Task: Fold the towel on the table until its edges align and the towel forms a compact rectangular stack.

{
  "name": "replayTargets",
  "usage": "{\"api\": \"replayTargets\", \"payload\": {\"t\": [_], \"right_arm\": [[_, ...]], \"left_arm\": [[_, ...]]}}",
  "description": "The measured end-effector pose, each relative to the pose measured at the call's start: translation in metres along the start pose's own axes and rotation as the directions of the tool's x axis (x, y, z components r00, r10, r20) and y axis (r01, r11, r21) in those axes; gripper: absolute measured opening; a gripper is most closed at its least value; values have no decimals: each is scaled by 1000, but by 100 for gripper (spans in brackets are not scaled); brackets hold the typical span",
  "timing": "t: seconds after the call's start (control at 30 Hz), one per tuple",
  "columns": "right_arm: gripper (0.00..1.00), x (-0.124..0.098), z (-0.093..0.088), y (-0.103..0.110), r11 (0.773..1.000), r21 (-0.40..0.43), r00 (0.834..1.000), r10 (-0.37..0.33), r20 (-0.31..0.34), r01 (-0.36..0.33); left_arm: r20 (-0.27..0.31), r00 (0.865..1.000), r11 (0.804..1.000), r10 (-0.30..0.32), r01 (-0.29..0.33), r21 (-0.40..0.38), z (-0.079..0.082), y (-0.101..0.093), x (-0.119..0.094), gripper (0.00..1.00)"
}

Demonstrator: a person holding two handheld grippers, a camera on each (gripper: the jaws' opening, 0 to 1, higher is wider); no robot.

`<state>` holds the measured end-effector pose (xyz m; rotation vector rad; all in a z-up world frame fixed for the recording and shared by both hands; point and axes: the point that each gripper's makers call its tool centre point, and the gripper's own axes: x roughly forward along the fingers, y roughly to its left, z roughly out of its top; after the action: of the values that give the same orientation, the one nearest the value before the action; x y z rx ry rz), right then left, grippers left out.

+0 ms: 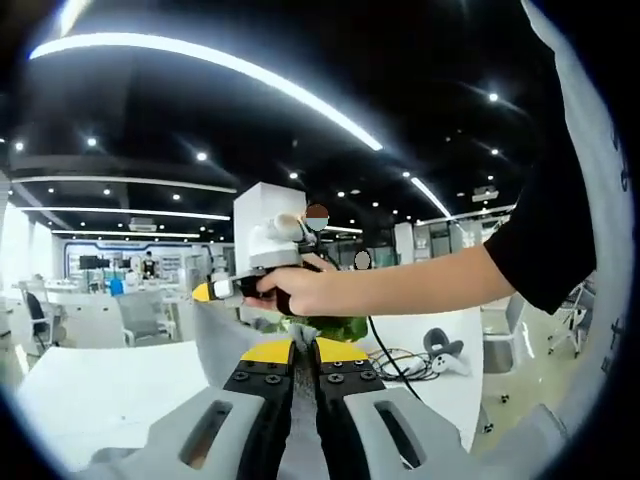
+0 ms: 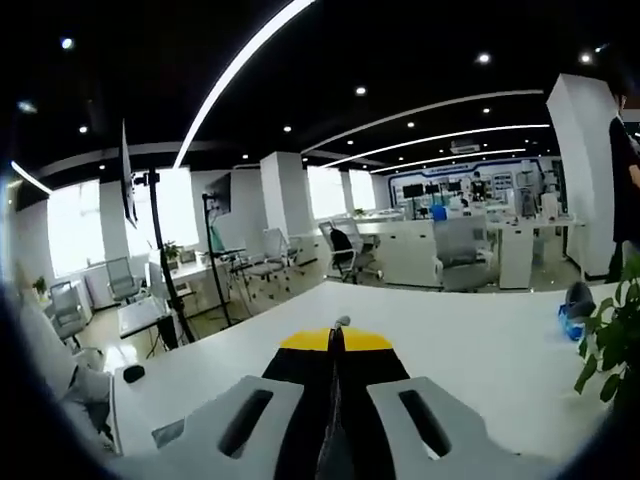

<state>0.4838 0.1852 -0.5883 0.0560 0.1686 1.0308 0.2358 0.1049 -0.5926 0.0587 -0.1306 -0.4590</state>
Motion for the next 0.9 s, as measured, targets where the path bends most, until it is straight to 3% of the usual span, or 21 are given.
{"api": "replayTargets", "payload": {"t": [0.5, 0.9], "right_arm": [[0, 38, -12, 44, 997, 11, 997, 80, -21, -80], [0, 55, -10, 61, 992, 52, 993, 119, -9, -119]], "left_arm": [[-24, 994, 994, 109, -109, -10, -11, 28, -35, 7], [-25, 985, 985, 172, -172, -18, -10, 46, -53, 7]]}}
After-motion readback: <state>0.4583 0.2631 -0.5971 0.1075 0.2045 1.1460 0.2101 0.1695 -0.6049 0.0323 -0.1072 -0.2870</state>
